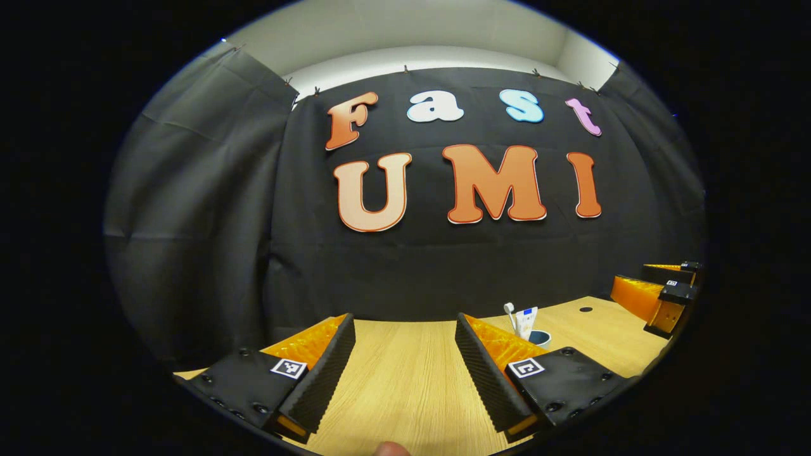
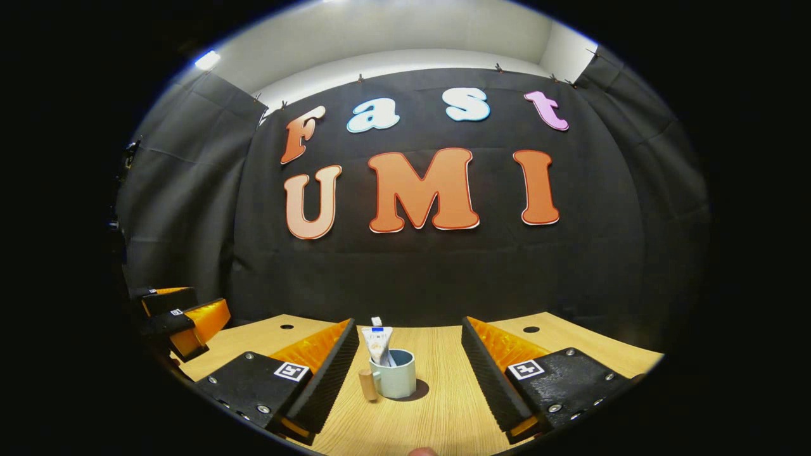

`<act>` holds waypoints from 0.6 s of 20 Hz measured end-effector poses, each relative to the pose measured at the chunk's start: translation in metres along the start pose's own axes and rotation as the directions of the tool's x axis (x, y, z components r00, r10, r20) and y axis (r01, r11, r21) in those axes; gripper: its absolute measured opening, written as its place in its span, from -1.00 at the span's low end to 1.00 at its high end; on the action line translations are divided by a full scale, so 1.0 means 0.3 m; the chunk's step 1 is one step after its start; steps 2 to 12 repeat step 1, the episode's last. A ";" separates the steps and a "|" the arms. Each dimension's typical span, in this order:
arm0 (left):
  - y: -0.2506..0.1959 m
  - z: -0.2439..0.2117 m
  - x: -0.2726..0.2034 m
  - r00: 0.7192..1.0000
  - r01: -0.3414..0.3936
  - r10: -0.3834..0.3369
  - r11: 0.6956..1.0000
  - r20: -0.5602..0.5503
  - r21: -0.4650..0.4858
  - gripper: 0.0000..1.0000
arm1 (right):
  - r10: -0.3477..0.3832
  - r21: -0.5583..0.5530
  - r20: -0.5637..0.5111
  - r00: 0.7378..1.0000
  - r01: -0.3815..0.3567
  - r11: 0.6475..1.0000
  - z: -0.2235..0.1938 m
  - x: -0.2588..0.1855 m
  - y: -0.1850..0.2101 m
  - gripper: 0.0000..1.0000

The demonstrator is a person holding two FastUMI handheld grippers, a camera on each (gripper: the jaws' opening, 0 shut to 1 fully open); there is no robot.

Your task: Put the toothbrush and toothpaste on the desktop into the cup, then pick up the cup and place it on the coaster on the desktop.

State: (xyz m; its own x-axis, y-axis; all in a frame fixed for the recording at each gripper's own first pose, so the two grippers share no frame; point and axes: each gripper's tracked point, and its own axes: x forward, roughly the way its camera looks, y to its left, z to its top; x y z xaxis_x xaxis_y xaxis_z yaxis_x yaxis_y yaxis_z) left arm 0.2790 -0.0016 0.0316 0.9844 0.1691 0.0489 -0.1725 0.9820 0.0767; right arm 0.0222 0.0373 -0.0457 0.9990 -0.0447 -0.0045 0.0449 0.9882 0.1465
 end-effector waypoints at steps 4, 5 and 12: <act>-0.006 -0.005 0.002 1.000 0.003 -0.003 1.000 -0.008 0.000 0.98 | -0.001 0.001 -0.005 1.000 0.001 1.000 -0.006 -0.001 -0.004 1.00; -0.006 -0.005 0.002 1.000 0.003 -0.003 1.000 -0.008 0.000 0.98 | -0.001 0.001 -0.005 1.000 0.001 1.000 -0.006 -0.001 -0.004 1.00; -0.006 -0.005 0.002 1.000 0.003 -0.003 1.000 -0.008 0.000 0.98 | -0.001 0.001 -0.005 1.000 0.001 1.000 -0.006 -0.001 -0.004 1.00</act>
